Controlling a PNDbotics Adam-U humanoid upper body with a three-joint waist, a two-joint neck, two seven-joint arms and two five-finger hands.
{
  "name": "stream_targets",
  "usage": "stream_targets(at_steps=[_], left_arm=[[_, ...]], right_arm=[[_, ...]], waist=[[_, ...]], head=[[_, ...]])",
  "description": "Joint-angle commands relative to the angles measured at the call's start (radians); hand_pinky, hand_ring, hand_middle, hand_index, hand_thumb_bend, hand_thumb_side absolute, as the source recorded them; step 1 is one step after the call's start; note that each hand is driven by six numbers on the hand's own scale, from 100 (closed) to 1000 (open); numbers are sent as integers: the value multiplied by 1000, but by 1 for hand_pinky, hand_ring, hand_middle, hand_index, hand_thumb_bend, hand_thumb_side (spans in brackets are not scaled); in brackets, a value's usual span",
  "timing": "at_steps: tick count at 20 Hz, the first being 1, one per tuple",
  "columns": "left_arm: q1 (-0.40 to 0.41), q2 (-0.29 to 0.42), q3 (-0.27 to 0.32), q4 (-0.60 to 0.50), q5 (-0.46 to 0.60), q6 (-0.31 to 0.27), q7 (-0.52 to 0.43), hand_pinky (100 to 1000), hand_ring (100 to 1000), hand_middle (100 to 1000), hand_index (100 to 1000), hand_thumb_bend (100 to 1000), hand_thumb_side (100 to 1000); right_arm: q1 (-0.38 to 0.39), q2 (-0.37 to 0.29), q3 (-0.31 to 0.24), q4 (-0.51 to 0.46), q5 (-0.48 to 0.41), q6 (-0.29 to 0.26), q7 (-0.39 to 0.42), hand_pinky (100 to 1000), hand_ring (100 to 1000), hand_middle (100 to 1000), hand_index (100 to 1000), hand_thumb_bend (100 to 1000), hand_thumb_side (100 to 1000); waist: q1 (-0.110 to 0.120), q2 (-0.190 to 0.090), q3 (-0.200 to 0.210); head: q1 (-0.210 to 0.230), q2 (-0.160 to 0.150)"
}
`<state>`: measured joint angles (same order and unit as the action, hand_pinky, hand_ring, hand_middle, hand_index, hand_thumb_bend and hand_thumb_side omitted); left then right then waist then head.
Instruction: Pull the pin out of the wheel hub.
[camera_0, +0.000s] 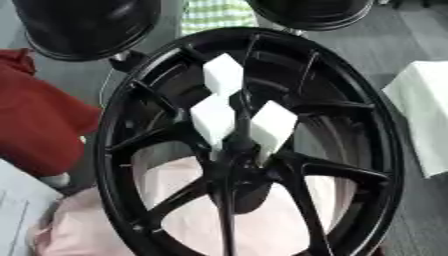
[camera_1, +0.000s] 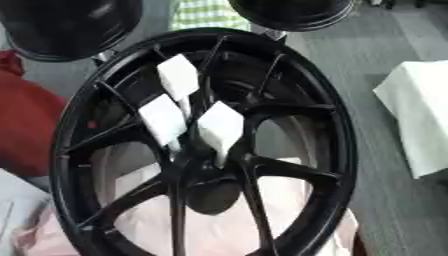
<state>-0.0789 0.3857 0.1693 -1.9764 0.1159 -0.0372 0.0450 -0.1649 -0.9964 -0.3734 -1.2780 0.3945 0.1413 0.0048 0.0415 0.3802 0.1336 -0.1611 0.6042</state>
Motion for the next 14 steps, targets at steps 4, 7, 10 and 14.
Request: stream_targets(at_steps=[4,7,10,14], left_arm=[[-1,15,12,-8,1,1,4,659,659,571,728,100,755],[-1,14,12,-9,2,2,4,659,659,571,727,100,755],[-2,14,11,-9,3,2,4,659,659,571,727,100,755],[-6,13,8,-9,6,3,1,658,660,571,726,100,754]], right_arm=[[-2,-23,-21,-15,-32,73,-125,959,1000,854,945,100,305],[-11,-18,-18,-52,-97,57,-177,933,963,802,928,100,173],[-28,-12,-14,-97,-202,-6,-205,917,912,744,880,100,323],[-84,-6,18,-207,-311,-63,-211,916,896,690,845,100,424]], waist=[[8,-37,1],[6,-38,3],[5,-39,5],[5,-41,11]], head=[[2,-8],[1,-8],[3,-9],[-6,-7]])
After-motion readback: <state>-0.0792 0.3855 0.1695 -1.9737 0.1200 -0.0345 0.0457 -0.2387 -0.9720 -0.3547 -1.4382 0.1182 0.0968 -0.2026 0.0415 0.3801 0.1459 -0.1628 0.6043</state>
